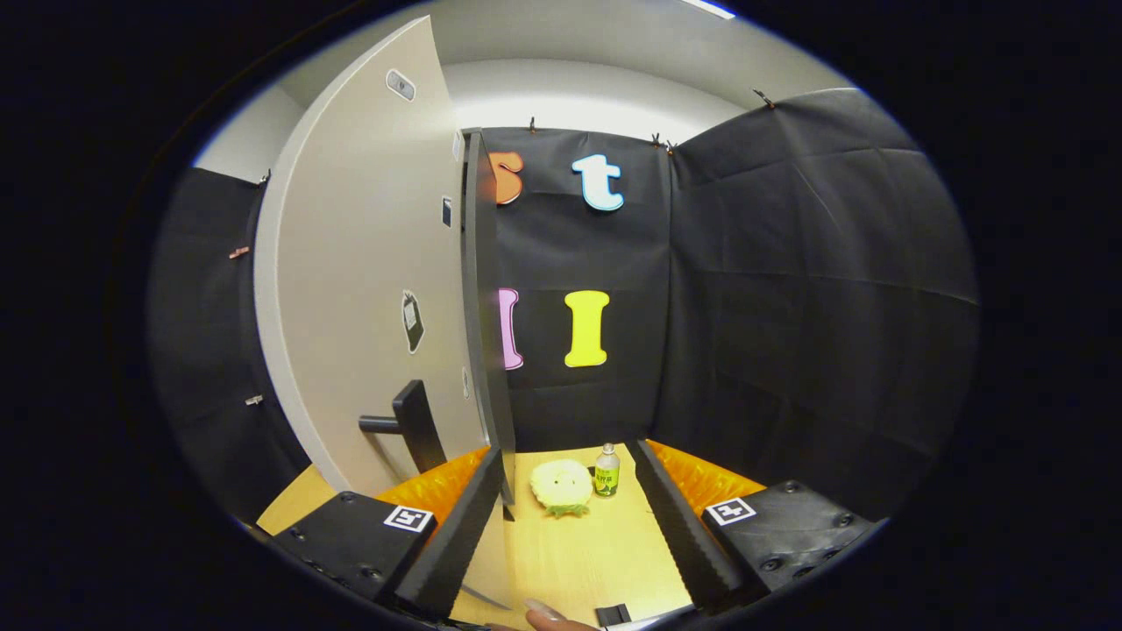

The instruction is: Open the shoe cabinet door, grab the shoes and put them into the shoe cabinet, then close the shoe cabinet door.

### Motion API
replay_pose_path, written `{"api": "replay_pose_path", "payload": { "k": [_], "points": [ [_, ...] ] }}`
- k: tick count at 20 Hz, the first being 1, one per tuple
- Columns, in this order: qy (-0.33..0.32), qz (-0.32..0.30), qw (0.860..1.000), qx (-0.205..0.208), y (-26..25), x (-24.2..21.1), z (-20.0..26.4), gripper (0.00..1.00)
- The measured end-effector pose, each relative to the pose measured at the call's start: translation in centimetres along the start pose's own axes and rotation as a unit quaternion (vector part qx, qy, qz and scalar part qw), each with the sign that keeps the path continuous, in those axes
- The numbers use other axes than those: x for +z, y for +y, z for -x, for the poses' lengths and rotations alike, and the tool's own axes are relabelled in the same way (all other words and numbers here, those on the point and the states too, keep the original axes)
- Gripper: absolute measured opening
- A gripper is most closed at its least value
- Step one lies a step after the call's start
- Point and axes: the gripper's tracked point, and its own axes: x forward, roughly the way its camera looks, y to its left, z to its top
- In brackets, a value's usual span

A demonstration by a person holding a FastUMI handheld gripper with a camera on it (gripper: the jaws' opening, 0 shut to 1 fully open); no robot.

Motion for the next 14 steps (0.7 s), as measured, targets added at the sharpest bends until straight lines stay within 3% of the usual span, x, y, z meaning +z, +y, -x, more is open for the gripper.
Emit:
{"api": "replay_pose_path", "payload": {
  "k": [6,14],
  "points": [
    [-0.005,-0.014,1.000,0.021,0.7,0.2,-0.1,0.93],
    [-0.017,-0.015,0.999,0.044,6.9,0.4,0.7,0.93]
  ]
}}
